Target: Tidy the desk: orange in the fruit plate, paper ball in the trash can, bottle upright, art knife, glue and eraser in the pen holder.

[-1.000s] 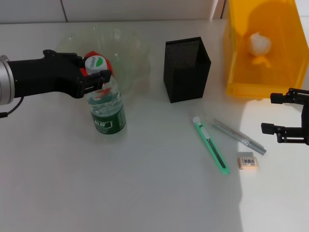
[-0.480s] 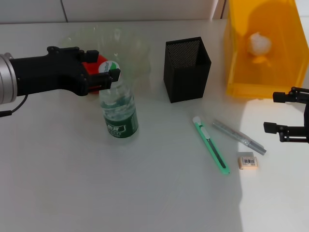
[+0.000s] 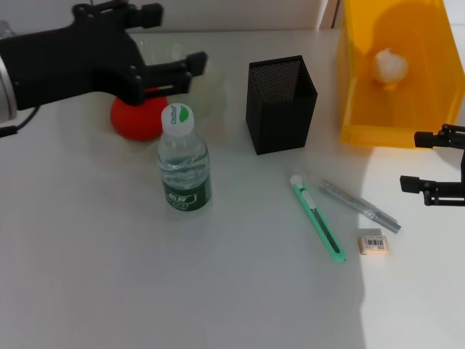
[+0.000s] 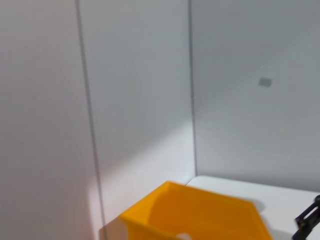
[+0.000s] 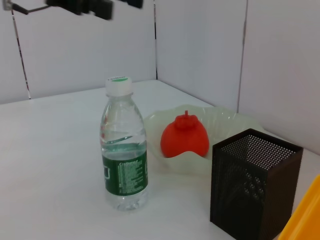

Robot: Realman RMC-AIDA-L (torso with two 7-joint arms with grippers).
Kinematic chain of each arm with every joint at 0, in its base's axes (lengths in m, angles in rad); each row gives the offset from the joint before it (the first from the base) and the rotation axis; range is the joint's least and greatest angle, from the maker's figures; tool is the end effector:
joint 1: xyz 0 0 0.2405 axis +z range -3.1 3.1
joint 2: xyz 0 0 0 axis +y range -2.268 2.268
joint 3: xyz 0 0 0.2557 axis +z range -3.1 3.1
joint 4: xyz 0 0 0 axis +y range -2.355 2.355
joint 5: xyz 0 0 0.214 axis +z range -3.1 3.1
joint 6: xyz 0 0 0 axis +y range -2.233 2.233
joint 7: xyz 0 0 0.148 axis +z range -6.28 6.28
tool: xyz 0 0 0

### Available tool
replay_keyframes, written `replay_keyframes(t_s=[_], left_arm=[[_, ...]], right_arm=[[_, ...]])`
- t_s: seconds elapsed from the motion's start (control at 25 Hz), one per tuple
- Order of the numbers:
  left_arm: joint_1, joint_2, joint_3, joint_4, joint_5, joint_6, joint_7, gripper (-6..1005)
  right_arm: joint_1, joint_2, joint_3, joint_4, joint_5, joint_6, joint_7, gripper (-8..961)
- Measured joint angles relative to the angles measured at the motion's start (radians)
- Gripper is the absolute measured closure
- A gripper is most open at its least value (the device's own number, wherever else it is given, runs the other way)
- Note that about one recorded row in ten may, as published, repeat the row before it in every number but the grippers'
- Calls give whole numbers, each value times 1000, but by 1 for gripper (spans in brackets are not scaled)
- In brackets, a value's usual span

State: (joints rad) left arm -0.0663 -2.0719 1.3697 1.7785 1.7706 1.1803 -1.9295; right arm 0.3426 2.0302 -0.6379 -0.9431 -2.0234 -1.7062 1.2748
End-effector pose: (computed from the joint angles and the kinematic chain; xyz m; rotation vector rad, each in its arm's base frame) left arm -0.1418 0.3015 0.0637 -2.4989 -0.2742 -0.5668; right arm 0.3037 0.2963 0.0691 -2.6679 0.3699 0.4908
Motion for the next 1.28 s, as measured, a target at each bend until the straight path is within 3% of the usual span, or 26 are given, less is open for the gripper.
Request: replay_keyframes(t_s=[0.08,0.2,0.32,0.36,0.4,0.52,0.6,0.64,0.68,0.72,0.76,0.8,0.88,0.92,1.08,1.28], left_arm=[[13,0,62,-47,-124,1,145,201],[13,0,62,-47,-124,1,145,201],[32,-1,207,-194,-250,7,434,201],[32,-1,207,-194,-250,7,434,201],[33,-2,282,-318,-343,6,619,200],[23,-2,329,-483,-455,8,783,200],[19,-2,336,-523,-483,8,820,201],[-11,-2,352,-685,-565,22,928,201],[-26,-3,356,-737,-590,32,961,201],[-54,-3,362,-828,-627,53,1006,201],[-54,-3,362,-828,-627,53,1006,202],[-116,-4,367,-998,-696,110,1086,202],[-142,-4,364,-1068,-723,134,1110,203],[-157,-3,361,-1112,-736,144,1122,203],[-168,0,358,-1163,-743,149,1139,204],[-150,2,355,-1166,-740,148,1141,203]], right_arm=[[1,5,0,-33,0,-2,48,164],[1,6,0,-64,0,-3,96,164],[1,7,-4,-135,3,-12,198,164],[1,8,-10,-203,0,-20,285,164],[1,8,-12,-251,-6,-26,344,164],[13,6,-17,-347,-43,-44,472,164],[40,-2,-30,-439,-98,-81,594,164],[55,-5,-40,-487,-135,-104,660,164],[85,-5,-74,-578,-210,-136,770,164],[85,-5,-74,-578,-210,-136,770,164],[100,-4,-105,-625,-256,-148,826,164],[114,-2,-149,-664,-315,-159,880,164],[154,11,-281,-731,-456,-179,983,164],[154,11,-281,-731,-456,-179,983,164],[225,49,-416,-700,-613,-182,1095,164],[234,53,-527,-646,-579,-113,1226,164]])
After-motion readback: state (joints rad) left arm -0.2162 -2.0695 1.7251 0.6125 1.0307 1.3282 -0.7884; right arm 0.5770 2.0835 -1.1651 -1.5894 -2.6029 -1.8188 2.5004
